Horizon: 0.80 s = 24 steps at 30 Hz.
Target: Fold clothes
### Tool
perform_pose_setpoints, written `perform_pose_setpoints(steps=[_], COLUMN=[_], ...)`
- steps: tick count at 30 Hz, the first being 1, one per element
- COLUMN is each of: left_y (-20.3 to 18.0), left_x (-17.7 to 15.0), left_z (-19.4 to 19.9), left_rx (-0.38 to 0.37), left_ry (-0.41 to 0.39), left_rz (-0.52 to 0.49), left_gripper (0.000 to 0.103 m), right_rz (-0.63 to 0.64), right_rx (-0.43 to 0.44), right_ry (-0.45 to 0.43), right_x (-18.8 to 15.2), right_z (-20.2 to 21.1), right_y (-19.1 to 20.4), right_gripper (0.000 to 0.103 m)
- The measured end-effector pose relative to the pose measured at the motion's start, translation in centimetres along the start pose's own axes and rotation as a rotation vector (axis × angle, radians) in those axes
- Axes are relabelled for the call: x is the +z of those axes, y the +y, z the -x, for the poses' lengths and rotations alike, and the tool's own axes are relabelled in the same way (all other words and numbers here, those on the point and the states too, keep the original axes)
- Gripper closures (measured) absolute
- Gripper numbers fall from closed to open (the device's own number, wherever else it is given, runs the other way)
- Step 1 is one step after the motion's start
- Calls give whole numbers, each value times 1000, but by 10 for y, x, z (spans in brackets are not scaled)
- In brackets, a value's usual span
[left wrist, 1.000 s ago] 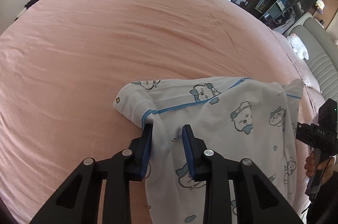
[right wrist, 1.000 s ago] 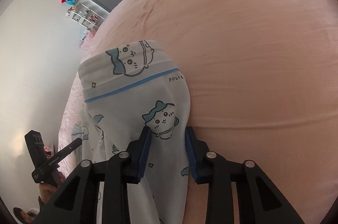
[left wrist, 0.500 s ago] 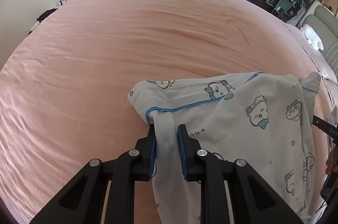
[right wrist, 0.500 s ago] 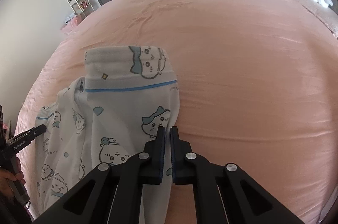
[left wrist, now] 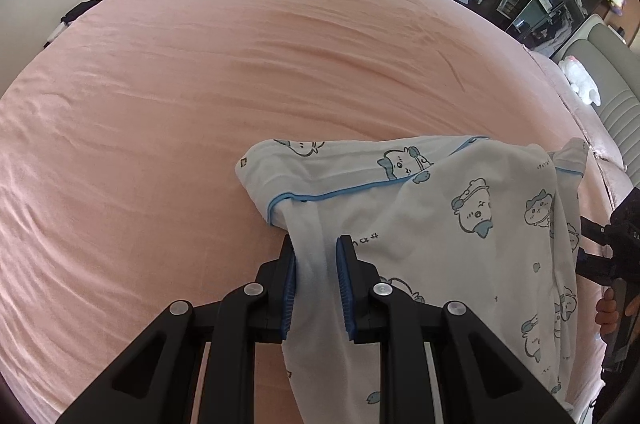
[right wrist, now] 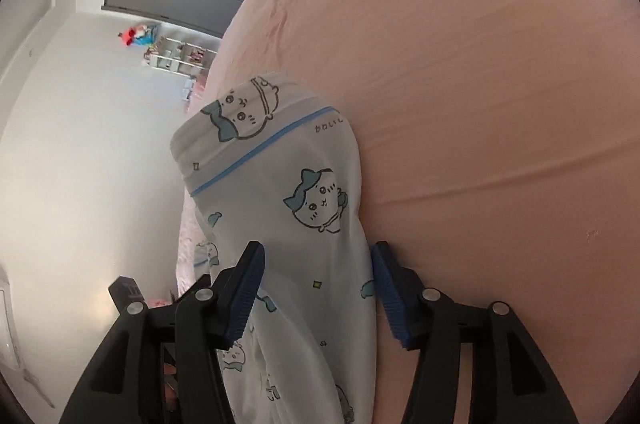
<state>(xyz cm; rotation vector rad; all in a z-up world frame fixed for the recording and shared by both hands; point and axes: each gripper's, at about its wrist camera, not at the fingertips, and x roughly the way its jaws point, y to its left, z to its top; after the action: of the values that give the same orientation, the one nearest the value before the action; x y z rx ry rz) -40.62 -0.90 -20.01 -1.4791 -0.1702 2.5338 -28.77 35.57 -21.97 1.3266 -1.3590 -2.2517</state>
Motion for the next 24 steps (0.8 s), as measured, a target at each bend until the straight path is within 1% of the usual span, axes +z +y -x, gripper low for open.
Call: perform_pose_setpoints(steps=[5,9,11,12,13,14,15,16,17,18,19,20,22,23,24], left_y=[3,2,2,2,3,4,6,7,8,10,10,8,6,8,11], left_x=[-1,0,1,2,3,4,5,5,5,6,6,6,5,3,2], left_z=[2,2,-1,-3,-4,-4,-3,-2,-1,1,4,7,9,6,3], left_rx=[-21,-50,-59,-64,-73,-88,-103,-115,-123,-130,-119,-74,24,49,55], left_ry=[4,17,32,45,56,65,73,80,87,94,93,87,94,112,125], left_rz=[2,-5,-2,8,19,32,44,58,74,89,91,68,20,20,31], left_gripper=[86,86,84,83,80,76,74,65,47,37,25,19,19,19,19], right_rz=[1,-22,6,16,27,20,12,5,-2,-10,-17,-24,-39,-28,-23], right_rx=[38,109,68,48,29,28,27,26,25,24,23,22,19,9,3], right_ry=[0,3,6,2,-2,-6,-9,-13,-16,-20,-23,-27,-34,-33,-35], right_x=[2,7,6,6,6,6,5,5,5,4,4,4,3,3,4], right_z=[-6,-25,-29,-28,-27,-27,-27,-27,-28,-28,-28,-28,-29,-31,-31], right_y=[2,7,15,16,17,15,13,11,9,7,5,2,-2,1,2], right_gripper=[48,48,49,52,60,68,73,82,90,93,96,97,97,97,97])
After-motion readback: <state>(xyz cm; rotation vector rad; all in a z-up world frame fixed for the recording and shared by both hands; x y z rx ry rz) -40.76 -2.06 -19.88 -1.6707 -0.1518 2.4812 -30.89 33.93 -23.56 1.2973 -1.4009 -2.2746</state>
